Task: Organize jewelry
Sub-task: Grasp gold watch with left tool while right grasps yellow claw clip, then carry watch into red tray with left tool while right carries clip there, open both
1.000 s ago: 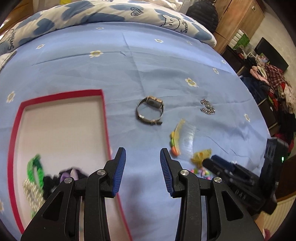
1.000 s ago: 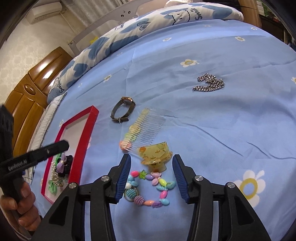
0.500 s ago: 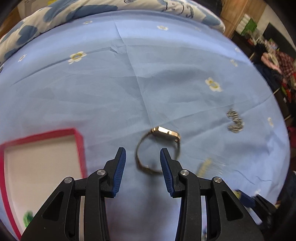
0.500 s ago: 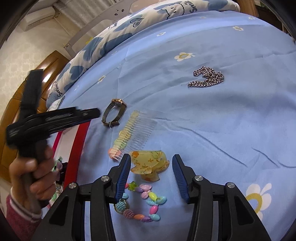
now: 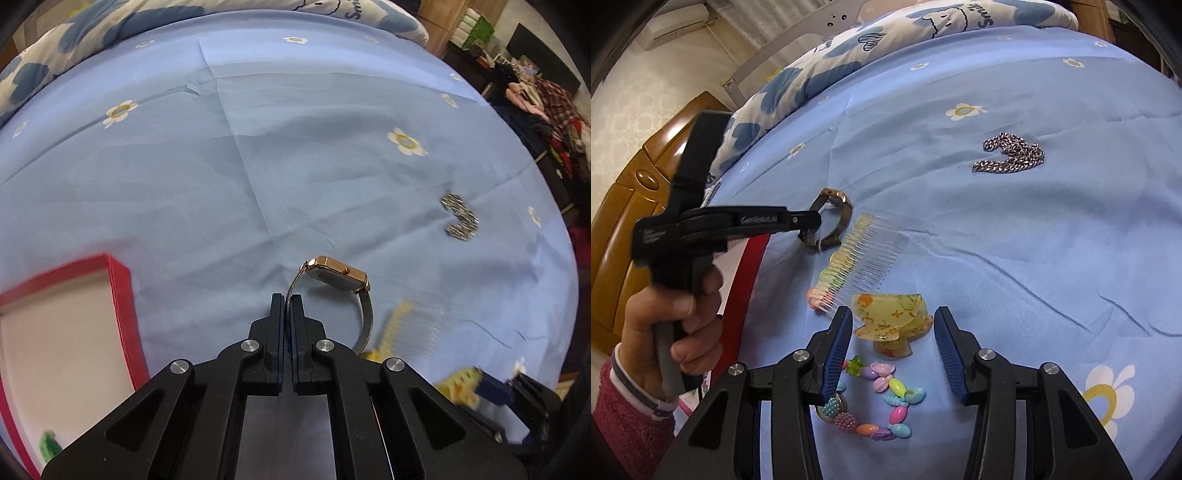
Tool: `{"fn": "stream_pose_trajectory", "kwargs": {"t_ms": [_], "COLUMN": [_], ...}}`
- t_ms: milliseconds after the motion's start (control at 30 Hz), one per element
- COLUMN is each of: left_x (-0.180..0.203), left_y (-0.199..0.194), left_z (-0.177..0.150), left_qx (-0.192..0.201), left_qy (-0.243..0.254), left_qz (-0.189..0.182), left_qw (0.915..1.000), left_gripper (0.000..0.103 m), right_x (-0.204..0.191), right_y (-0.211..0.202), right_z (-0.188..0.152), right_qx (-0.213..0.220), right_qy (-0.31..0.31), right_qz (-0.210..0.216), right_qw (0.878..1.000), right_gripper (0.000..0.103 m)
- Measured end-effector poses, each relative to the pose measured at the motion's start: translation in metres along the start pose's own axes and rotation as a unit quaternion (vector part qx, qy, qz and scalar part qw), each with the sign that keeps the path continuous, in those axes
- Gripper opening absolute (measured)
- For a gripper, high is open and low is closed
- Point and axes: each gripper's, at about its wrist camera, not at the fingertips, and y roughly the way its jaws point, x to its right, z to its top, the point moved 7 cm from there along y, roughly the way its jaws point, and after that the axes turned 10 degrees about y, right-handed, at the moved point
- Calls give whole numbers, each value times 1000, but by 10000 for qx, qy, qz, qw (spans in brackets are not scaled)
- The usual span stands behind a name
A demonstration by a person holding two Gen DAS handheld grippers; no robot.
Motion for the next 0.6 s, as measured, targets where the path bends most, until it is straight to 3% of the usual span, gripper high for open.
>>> {"fn": "stream_pose_trajectory", "kwargs": {"t_ms": [100,200,600], "left_x": [2,1,-8], "left_y": [-13,-29,-92], "left_z": [-12,-23,-48], "left_qx": [72,176,701], "left_qy": [-69,-263,-705], "left_qz": [-75,-269,-389], "left_qw": [9999,9991,9943], "left_gripper": [1,1,1], "right_x": [-2,-4,-16], "right_y": [-3,-8,-30], "right_z": [0,0,-5], "right_qx": [47,94,228], "right_qy": [-51,-110,-111], "right_qz": [6,3,178], "right_qw": [10000,9999,9995], "right_gripper": [33,33,33]}}
